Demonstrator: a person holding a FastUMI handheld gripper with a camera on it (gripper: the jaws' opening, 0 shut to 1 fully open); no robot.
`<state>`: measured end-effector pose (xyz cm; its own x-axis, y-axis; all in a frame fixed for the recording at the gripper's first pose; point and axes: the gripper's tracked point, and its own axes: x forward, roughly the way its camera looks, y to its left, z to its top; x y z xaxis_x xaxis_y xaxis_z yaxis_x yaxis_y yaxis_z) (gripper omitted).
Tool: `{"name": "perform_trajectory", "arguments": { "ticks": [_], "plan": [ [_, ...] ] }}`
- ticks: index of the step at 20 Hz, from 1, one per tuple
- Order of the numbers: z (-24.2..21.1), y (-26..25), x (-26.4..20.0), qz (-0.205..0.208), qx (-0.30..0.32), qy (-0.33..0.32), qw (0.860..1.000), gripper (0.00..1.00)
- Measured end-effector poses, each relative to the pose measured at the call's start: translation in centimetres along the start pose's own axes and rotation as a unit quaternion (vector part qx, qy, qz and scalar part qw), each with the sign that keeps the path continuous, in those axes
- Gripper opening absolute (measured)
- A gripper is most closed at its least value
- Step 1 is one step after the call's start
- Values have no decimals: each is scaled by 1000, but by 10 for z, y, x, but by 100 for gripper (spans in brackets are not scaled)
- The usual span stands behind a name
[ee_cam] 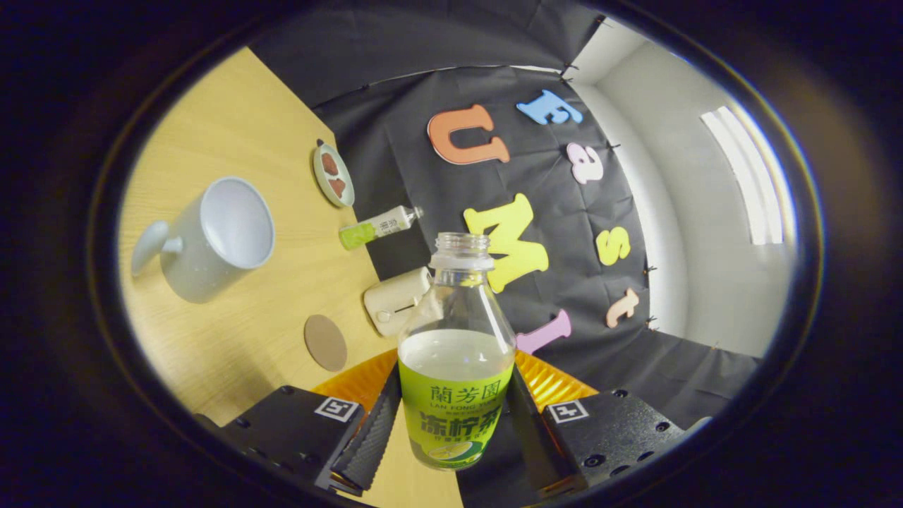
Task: Take the bottle from table, then pour the juice into the cup, finally place the bottle on the coaster
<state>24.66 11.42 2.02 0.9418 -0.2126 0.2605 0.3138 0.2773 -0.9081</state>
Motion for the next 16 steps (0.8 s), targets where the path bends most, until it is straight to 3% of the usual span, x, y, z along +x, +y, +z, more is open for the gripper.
{"name": "perform_trajectory", "arguments": {
  "ticks": [6, 11, 16],
  "plan": [
    [11, -10, 2, -29, -96, -16, 995, 82],
    [24, -16, -2, -66, -184, -43, 980, 82],
    [34, -17, 1, -77, -241, -52, 966, 82]
  ]
}}
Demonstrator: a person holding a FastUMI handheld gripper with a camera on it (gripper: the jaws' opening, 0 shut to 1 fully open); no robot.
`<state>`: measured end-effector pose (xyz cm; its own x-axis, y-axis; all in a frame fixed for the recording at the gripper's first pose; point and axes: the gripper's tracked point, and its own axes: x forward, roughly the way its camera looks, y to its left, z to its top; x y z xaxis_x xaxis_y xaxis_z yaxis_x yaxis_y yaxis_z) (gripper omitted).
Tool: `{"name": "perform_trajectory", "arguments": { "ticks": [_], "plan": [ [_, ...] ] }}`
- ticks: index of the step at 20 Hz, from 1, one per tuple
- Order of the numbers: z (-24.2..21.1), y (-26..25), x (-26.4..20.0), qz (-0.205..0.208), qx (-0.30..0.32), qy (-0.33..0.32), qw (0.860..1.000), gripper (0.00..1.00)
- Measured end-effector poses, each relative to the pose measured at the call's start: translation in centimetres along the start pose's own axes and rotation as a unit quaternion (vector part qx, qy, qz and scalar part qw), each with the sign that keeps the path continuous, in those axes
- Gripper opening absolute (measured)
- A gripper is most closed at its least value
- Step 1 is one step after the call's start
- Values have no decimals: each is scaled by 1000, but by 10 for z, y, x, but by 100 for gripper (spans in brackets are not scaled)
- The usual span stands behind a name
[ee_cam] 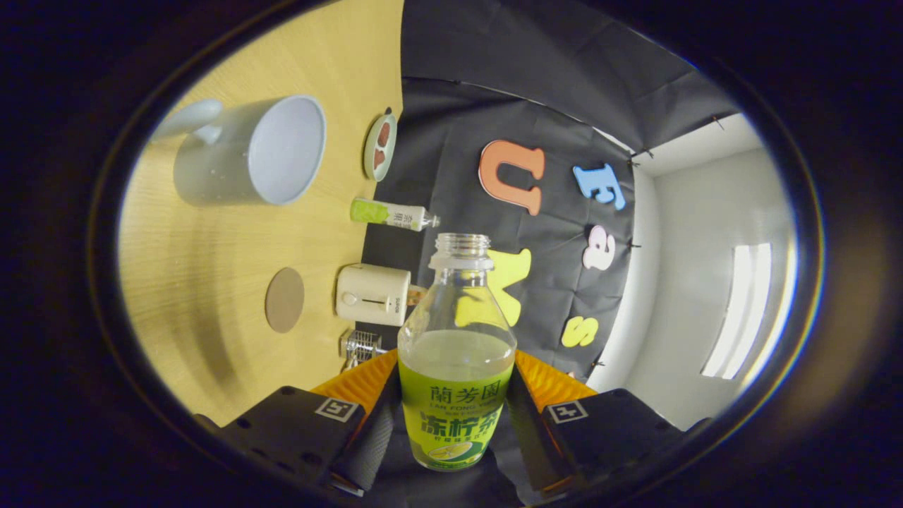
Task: Take the bottle from table, then pour the juice into the cup, finally place the bottle on the coaster
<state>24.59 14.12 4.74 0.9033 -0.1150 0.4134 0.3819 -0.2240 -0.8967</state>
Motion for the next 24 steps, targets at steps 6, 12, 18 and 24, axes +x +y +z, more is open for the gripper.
{"name": "perform_trajectory", "arguments": {
  "ticks": [6, 12, 18, 24],
  "plan": [
    [3, -4, 1, -11, -48, -12, 999, 82],
    [8, -5, 1, -18, -67, -19, 997, 82],
    [8, -7, 3, -24, -82, -19, 996, 82],
    [1, -19, 6, -47, -110, -19, 993, 82]
  ]
}}
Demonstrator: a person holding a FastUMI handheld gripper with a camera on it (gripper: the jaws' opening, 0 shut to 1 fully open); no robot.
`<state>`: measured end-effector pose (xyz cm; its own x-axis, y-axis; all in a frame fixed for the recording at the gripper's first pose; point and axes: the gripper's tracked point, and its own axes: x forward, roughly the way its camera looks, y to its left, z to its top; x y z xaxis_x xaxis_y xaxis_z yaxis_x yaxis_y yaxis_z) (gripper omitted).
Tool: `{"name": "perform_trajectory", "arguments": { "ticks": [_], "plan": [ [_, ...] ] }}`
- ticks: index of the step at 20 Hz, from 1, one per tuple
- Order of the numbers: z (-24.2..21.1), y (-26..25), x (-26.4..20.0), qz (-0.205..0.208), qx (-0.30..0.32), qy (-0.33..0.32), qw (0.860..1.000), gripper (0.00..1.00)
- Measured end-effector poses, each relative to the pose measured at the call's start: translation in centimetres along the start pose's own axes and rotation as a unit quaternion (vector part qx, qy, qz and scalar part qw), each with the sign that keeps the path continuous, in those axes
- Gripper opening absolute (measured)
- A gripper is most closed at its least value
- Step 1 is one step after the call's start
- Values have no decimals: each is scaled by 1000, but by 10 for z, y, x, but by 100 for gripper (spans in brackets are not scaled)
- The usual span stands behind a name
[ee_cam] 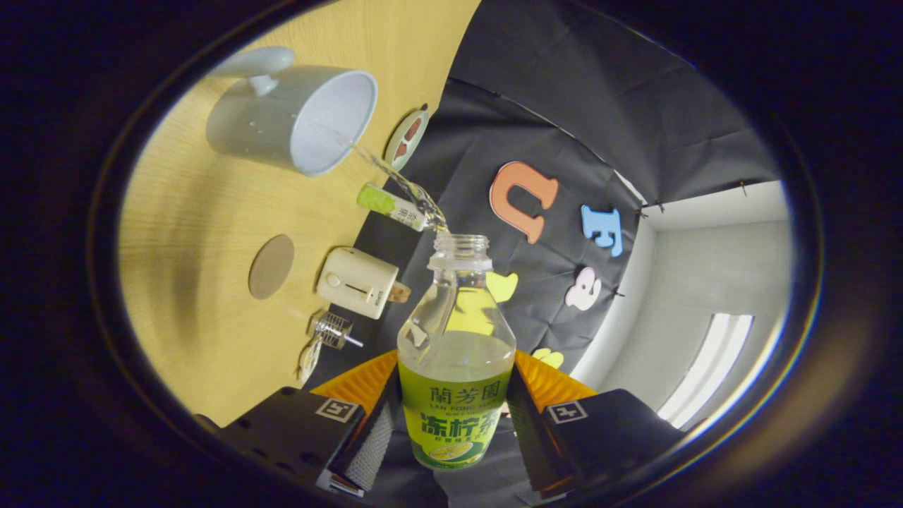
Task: Take the bottle from table, then pour the juice into the cup, finally place the bottle on the coaster
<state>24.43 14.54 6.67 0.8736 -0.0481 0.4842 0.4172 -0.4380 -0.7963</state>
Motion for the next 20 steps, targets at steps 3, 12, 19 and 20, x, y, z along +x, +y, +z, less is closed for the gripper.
{"name": "perform_trajectory", "arguments": {
  "ticks": [3, 12, 19, 20],
  "plan": [
    [-6, -6, -3, -7, -9, 2, 1000, 82],
    [-9, -18, 3, -30, -21, -1, 999, 82],
    [-3, -30, 1, -51, -50, -13, 997, 82],
    [-1, -32, 1, -54, -56, -16, 997, 82]
  ]
}}
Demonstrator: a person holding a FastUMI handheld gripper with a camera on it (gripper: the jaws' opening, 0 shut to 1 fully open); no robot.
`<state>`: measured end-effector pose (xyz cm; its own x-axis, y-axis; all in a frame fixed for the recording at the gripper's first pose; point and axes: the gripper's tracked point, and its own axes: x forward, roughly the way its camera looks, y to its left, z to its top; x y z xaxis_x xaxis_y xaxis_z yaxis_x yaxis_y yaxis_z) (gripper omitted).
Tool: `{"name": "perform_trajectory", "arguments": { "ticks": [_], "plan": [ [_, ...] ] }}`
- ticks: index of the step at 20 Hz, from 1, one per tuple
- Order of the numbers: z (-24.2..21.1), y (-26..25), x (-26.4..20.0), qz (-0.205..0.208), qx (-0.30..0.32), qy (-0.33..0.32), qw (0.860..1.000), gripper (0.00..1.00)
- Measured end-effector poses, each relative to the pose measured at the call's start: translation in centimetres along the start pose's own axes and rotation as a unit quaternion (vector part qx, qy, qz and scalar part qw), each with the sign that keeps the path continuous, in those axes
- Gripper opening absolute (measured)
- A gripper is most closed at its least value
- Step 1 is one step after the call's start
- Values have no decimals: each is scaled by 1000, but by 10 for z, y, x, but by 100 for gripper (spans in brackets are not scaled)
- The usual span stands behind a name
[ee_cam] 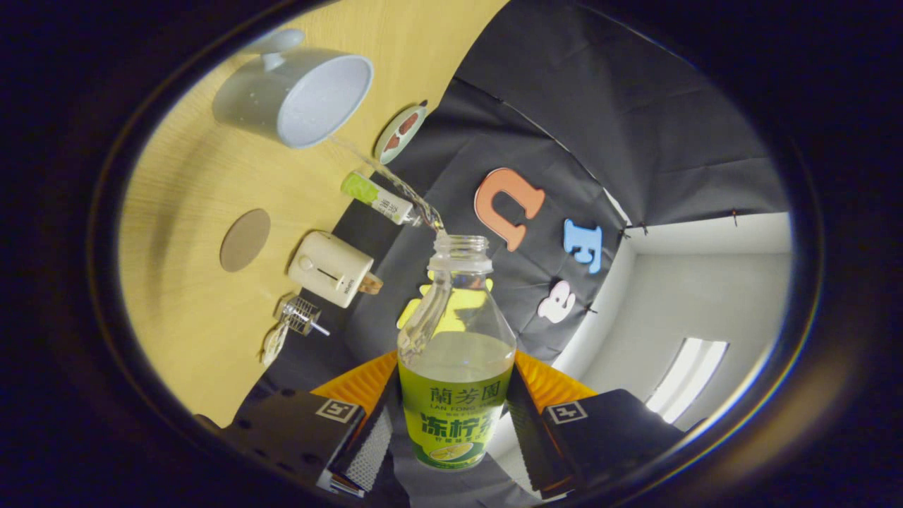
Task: Take the bottle from table, then pour the juice into the cup, finally place the bottle on the coaster
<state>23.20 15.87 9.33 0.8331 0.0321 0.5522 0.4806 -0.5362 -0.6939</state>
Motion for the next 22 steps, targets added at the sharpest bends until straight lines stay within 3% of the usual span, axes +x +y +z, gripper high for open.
{"name": "perform_trajectory", "arguments": {
  "ticks": [11, 22],
  "plan": [
    [21, -22, 5, -34, -36, -32, 998, 82],
    [32, -26, 1, -40, -74, -45, 995, 82]
  ]
}}
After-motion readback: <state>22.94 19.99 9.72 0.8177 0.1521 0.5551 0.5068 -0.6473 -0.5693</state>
